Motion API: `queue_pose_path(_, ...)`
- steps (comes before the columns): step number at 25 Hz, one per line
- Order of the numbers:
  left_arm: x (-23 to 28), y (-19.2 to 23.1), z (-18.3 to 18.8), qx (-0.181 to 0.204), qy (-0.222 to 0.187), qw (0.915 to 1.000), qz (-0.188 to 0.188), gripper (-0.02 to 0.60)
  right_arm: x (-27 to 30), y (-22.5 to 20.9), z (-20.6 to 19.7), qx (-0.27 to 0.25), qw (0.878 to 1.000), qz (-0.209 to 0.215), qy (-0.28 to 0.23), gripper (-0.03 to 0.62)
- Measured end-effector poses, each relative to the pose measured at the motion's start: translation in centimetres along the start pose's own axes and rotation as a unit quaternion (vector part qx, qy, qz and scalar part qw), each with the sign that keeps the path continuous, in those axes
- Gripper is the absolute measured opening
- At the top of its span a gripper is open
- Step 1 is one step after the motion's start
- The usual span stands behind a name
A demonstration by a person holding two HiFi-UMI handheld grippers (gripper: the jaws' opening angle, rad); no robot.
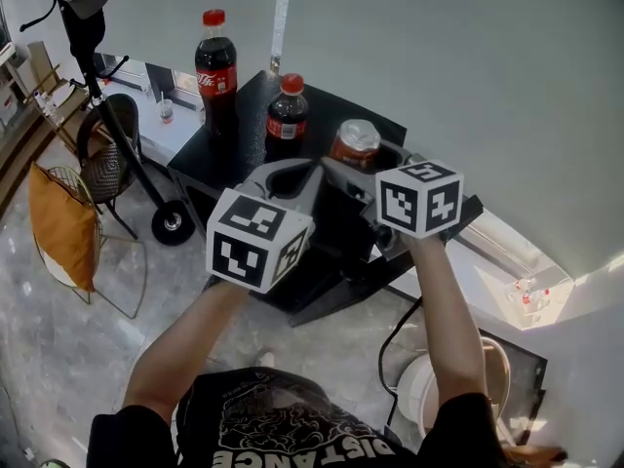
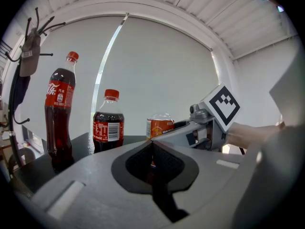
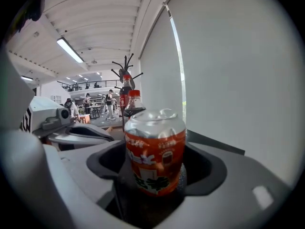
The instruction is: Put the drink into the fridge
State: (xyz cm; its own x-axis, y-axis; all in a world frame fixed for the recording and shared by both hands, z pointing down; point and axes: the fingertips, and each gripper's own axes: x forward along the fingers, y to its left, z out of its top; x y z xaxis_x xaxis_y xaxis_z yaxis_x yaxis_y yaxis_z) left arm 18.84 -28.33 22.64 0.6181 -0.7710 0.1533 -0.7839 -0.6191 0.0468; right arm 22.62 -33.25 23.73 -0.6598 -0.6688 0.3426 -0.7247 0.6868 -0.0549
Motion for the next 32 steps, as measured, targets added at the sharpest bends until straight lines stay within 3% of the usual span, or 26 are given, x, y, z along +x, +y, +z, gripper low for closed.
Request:
queue_pose_path(4,0.2,0.2,-0.4,-0.001,0.003,1.0000,0.005,0.004,0.3,-0.2,0.4,-0.003,1.000,0.004,-0.011,0.339)
queue_pose_path(17,-1.3,0.3,-0.5,0.004,-0.003,1.0000,0.001,0.004,-0.7,1.5,1.4,-0.006,1.000,-0.013,-0.022,0.334)
queue_pose_path(32,-8.3,3.2,-1.0,-0.001,-0.013,0.9995,-0.027,0.004,-0.4,9.8,2.1,-0.008,0.999,-0.040,-0.021,0.334)
